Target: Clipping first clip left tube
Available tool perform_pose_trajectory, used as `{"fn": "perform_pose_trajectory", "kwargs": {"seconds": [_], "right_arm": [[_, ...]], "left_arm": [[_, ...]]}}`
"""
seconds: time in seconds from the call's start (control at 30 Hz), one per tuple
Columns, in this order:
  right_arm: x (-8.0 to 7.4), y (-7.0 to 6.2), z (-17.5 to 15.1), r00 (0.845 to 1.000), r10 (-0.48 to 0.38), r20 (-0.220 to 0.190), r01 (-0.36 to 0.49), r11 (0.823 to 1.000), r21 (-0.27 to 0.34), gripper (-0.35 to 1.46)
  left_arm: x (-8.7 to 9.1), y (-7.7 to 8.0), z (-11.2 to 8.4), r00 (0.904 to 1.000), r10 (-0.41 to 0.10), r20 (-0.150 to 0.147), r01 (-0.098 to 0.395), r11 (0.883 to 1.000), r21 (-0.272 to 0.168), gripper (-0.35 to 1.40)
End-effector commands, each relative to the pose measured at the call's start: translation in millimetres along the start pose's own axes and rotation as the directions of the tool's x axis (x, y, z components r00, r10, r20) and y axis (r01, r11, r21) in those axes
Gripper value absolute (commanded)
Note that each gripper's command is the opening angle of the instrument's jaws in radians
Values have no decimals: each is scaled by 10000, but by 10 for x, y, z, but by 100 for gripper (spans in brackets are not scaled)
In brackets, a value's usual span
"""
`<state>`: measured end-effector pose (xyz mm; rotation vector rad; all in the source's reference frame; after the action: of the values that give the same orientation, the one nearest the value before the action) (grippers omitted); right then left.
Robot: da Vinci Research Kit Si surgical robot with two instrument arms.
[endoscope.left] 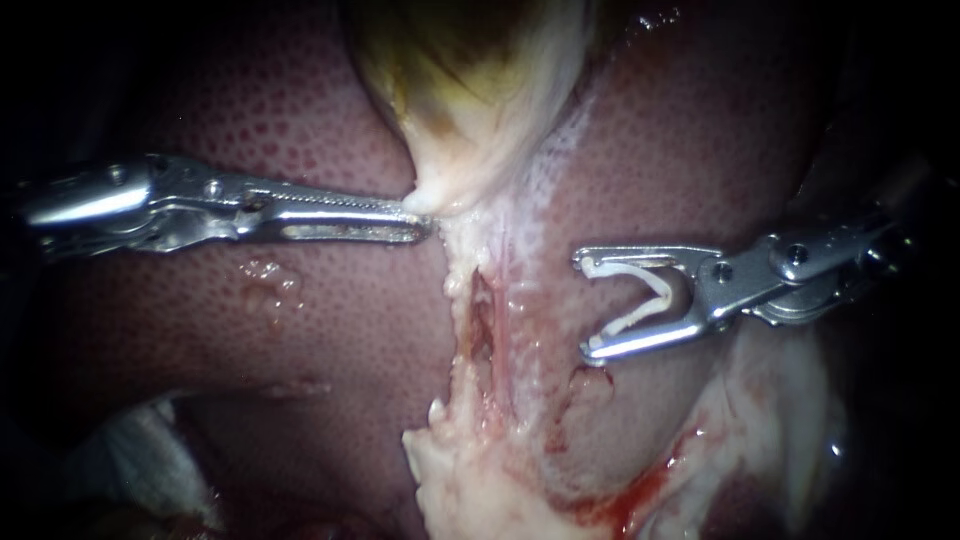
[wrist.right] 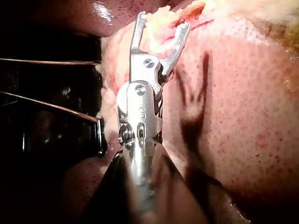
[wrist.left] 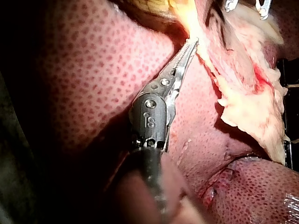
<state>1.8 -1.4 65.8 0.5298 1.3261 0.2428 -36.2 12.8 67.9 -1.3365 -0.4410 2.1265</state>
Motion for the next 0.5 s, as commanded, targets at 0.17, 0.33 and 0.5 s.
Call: {"fn": "perform_pose_trajectory", "kwargs": {"seconds": [0.17, 0.33, 0.5], "right_arm": [[0, 0, 0, 10000, -2, 1, 2, 10000, 2, 60], [0, 0, 0, 10000, -2, 1, 2, 10000, 1, 60], [-1, 1, -1, 10000, -4, 2, 4, 10000, -3, 60]], "left_arm": [[1, 2, -1, 10000, -4, 1, 4, 10000, -9, -35], [10, -1, -14, 10000, -53, 2, 53, 10000, 63, -35], [27, -7, -44, 9997, -119, -227, 125, 9996, 260, -35]]}}
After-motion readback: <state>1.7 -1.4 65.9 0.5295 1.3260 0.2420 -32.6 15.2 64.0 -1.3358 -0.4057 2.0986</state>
